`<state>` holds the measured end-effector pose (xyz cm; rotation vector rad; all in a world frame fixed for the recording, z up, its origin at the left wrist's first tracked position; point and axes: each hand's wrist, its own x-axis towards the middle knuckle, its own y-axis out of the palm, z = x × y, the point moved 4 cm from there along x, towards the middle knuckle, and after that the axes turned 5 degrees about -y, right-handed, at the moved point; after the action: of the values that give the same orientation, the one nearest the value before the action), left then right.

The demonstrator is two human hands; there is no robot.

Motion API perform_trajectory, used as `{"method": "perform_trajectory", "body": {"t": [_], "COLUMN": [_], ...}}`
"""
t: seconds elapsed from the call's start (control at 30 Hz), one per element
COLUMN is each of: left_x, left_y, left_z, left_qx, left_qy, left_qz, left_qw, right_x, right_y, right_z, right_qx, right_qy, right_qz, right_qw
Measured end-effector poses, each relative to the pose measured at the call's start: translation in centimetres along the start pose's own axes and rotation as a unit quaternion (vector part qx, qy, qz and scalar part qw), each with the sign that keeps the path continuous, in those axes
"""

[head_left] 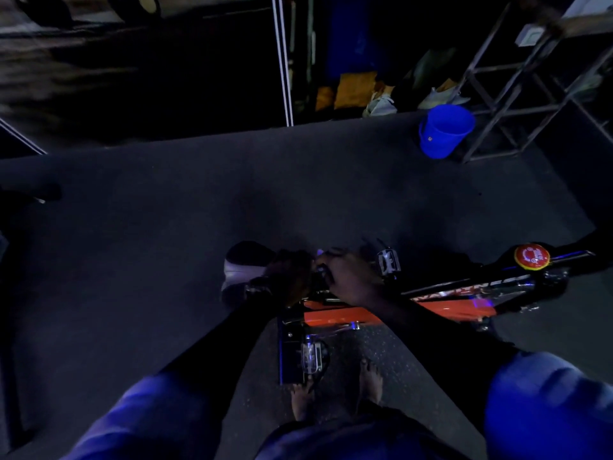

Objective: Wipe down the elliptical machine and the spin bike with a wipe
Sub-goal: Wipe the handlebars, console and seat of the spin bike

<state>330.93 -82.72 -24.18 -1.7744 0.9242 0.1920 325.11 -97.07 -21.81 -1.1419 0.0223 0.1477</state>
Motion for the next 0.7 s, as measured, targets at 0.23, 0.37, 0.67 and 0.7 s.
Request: {"method": "perform_trajectory", "body": {"t": [0.23, 0.37, 0.67, 0.7], "left_x": [1.5, 1.4, -1.3, -2.8], "left_y": [-3.7, -2.9, -4.0, -2.7], "left_z": [8.6, 4.9, 12.4, 12.0], "left_qx": [0.132, 0.232, -0.224, -0.240], "left_qy": [0.005, 0.121, -0.109, -0.128], "left_qz": [-0.164, -0.191, -0.186, -0.223], "left_qw": [0.978, 0.946, 0.950, 0.936], "right_x": [2.5, 2.3, 2.1, 2.0], "right_y": [1.6, 1.6, 1.8, 1.9], "right_z": [2.9, 2.1, 2.3, 2.3], "right_qx": [-0.010, 0.033, 0.040, 0.039], "right_qy": [-0.020, 0.001, 0.011, 0.014], "right_qz": [0.047, 0.038, 0.014, 0.013], "right_qw": [0.999, 0.999, 0.999, 0.999]}}
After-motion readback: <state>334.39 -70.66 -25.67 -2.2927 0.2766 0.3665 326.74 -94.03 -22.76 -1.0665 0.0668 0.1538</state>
